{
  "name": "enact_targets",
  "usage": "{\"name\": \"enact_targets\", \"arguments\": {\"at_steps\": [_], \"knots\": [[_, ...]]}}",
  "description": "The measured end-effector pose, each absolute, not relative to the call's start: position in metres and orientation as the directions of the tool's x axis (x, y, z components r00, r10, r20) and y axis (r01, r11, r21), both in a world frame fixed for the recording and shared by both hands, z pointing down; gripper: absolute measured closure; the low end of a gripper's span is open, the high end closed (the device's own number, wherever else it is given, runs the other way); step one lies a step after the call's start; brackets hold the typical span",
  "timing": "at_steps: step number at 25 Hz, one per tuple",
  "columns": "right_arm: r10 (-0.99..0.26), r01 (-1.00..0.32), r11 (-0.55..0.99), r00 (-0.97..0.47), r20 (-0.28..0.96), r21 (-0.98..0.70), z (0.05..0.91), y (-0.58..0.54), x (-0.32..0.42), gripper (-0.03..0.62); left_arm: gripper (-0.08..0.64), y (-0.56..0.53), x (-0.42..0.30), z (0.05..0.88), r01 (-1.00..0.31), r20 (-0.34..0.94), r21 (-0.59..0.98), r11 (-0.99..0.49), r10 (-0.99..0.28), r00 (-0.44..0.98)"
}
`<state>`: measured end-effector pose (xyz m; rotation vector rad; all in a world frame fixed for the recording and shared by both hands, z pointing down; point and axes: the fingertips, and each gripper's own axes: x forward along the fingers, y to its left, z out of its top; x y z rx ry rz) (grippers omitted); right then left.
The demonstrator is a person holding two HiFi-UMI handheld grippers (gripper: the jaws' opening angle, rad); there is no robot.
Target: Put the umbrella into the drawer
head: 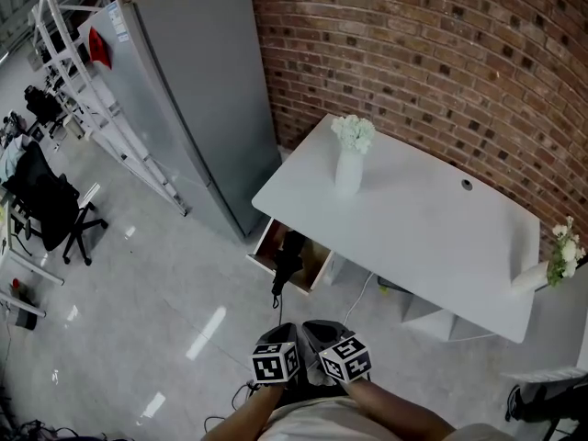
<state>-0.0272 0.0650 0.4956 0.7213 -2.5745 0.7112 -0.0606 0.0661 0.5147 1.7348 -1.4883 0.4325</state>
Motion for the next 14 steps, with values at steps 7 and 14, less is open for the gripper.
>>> {"name": "enact_targets", "arguments": {"at_steps": [7, 14], "knots": [[-0.374, -0.566, 0.737, -0.796, 0.476, -0.37, 0.4972, 0.0656, -0.0259, 0.575, 0.552, 0.0675, -0.0595, 0.5168, -0.94, 0.705, 0.342, 0.0, -0.661, 0.257], [-0.362, -0.558, 0.744, -0.8, 0.479, -0.369, 0.497, 0.0695, -0.0316, 0.575, 0.552, 0.0721, -0.0665, 0.5186, -0.938, 0.71, 0.347, 0.015, -0.657, 0.252]]}}
